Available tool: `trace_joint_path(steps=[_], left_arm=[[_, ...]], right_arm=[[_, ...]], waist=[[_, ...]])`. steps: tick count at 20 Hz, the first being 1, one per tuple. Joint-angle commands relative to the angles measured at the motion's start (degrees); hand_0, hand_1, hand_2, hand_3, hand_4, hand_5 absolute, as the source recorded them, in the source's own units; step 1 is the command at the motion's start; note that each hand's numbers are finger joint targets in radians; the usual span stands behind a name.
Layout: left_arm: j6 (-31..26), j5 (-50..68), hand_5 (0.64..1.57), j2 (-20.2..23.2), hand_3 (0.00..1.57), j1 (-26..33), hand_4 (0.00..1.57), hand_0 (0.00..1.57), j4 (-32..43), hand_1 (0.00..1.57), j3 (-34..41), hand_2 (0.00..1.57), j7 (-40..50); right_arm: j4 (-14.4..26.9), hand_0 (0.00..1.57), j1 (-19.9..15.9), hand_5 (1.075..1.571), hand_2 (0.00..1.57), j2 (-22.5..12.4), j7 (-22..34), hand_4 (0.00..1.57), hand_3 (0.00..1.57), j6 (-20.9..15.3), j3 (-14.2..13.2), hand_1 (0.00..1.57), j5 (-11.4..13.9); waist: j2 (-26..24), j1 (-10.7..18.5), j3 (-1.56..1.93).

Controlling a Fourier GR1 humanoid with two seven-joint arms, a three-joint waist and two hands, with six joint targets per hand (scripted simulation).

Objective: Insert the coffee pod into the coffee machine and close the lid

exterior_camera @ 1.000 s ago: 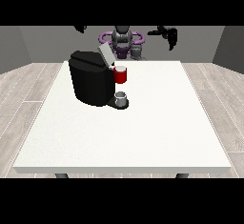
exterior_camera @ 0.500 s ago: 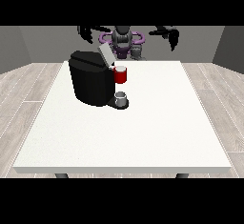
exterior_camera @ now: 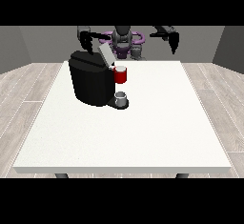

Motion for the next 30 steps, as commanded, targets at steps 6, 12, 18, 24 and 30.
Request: trace_joint_path(steps=[6, 12, 18, 24, 30], left_arm=[[1.4, 1.1, 1.571, 1.0, 0.0, 4.6, 0.0, 0.0, -7.2, 0.0, -2.6, 0.0, 2.6], [0.0, 4.4, 1.571, 3.9, 0.0, 1.9, 0.0, 0.0, -8.0, 0.0, -0.4, 0.0, 2.1], [3.1, 1.8, 1.571, 3.8, 0.0, 1.2, 0.0, 0.0, -7.5, 0.0, -1.7, 0.0, -0.3], [2.8, 2.8, 1.571, 5.1, 0.0, 1.6, 0.0, 0.0, -5.7, 0.0, -0.9, 0.0, -1.1], [3.8, 3.0, 1.571, 4.4, 0.0, 3.6, 0.0, 0.0, -3.5, 0.0, -1.2, 0.0, -2.0]], right_arm=[[4.5, 0.0, -5.9, 1.571, 0.0, 0.6, 0.0, 0.0, 0.0, -0.6, 1.1, 0.0, 3.3], [8.4, 0.0, -12.7, 1.571, 0.0, -1.5, 1.6, 0.0, 0.0, 0.2, -1.9, 0.0, 2.2], [10.2, 0.0, -15.5, 1.571, 0.0, -0.4, -2.0, 0.0, 0.0, -0.5, -0.9, 0.0, 4.1], [11.0, 0.0, -16.2, 1.571, 0.0, 1.6, -2.9, 0.0, 0.0, -0.3, 0.3, 0.0, 4.7], [11.2, 0.0, -16.1, 1.571, 0.0, 1.0, -1.1, 0.11, 0.0, 2.3, 1.5, 0.0, 5.5]], waist=[[2.4, -0.6, -0.01], [5.6, 0.5, -0.01], [8.6, -0.3, -0.01], [8.7, -0.8, -0.02], [6.3, -2.3, -0.02]])
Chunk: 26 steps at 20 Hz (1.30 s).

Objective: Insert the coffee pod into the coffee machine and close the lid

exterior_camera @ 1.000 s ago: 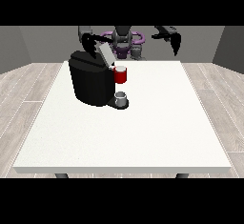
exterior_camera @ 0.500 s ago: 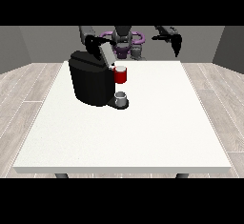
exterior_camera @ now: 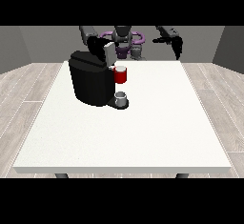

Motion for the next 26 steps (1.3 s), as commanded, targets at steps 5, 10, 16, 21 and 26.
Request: trace_joint_path(steps=[5, 10, 16, 21, 26], left_arm=[[0.4, 0.3, 1.571, 1.1, 0.0, -0.5, 0.16, 0.0, 3.2, 0.0, 1.0, 0.0, -2.5], [0.1, 0.0, 1.571, 0.0, 0.0, 1.8, 0.12, 0.0, -1.7, 0.0, -2.0, 0.0, -0.3], [-0.9, 1.8, 1.571, 1.8, 0.0, 0.6, 0.0, 0.0, 2.3, 0.0, -0.1, 0.0, -1.1], [1.3, 1.5, 1.571, 1.6, 0.0, -2.3, 0.2, 0.0, 1.9, 0.0, 0.3, 0.0, -0.7], [3.6, -0.5, 1.571, -3.0, 0.0, 5.1, 0.25, 0.0, 2.5, 0.0, -2.1, 0.0, -3.7]], right_arm=[[-0.3, 0.0, -4.7, 1.571, 0.0, 3.4, 3.4, 0.06, 0.0, -2.1, 4.0, 0.0, 4.0], [4.0, 0.0, -5.5, 1.571, 0.0, -1.2, -2.4, 0.12, 0.0, -0.2, 0.8, 0.0, 4.5], [1.9, 0.0, -5.5, 1.571, 0.0, 2.6, -0.7, 0.12, 0.0, 0.3, 2.5, 0.0, 4.7], [-0.7, 0.0, -3.4, 1.571, 0.0, 8.0, -3.4, 0.18, 0.0, -0.3, 6.5, 0.0, 4.1], [-5.2, 0.0, 9.6, 1.571, 0.0, 8.1, -7.1, 0.29, 0.0, 0.4, 9.8, 0.0, -5.1]], waist=[[-0.4, -0.1, 0.1], [0.6, 3.2, 0.13], [-1.3, -0.1, 0.12], [-3.3, -1.7, 0.12], [-10.0, -4.5, 0.15]])
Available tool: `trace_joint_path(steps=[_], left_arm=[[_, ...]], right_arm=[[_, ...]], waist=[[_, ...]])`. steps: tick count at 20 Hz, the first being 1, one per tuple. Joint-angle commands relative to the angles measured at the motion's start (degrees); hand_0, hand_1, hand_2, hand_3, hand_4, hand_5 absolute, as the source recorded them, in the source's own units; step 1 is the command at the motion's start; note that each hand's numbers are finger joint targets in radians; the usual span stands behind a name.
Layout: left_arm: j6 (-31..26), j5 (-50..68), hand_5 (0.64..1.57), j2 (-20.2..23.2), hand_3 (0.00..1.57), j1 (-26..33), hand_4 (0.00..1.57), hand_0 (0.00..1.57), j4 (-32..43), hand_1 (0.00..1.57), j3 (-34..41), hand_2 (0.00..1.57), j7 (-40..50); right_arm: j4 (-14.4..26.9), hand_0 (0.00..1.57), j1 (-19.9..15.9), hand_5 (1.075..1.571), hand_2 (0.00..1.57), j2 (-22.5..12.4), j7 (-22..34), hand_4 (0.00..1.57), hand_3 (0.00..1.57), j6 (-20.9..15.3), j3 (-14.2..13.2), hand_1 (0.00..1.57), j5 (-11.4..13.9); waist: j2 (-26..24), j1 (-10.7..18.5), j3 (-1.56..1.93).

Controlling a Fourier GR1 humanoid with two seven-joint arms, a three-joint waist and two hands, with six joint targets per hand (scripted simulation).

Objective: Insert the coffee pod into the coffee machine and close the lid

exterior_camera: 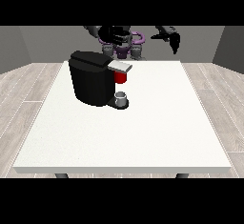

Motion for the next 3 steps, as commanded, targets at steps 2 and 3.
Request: trace_joint_path(steps=[2, 3], left_arm=[[0.9, -1.1, 1.571, -1.0, 0.0, 4.2, 0.19, 0.0, 0.4, 0.0, -1.0, 0.0, -0.1], [0.7, 0.1, 1.571, -0.4, 0.0, 6.8, 0.19, 0.0, 2.2, 0.0, 1.3, 0.0, -2.9]], right_arm=[[-3.9, 0.0, 13.5, 1.571, 0.0, 0.9, -1.3, 0.25, 0.0, -3.0, 5.8, 0.0, -6.1], [-5.3, 0.0, 14.9, 1.571, 0.0, 0.9, -0.8, 0.16, 0.0, 0.9, 3.4, 0.0, -5.9]], waist=[[-6.6, -2.6, 0.02], [-6.9, -6.4, 0.0]])
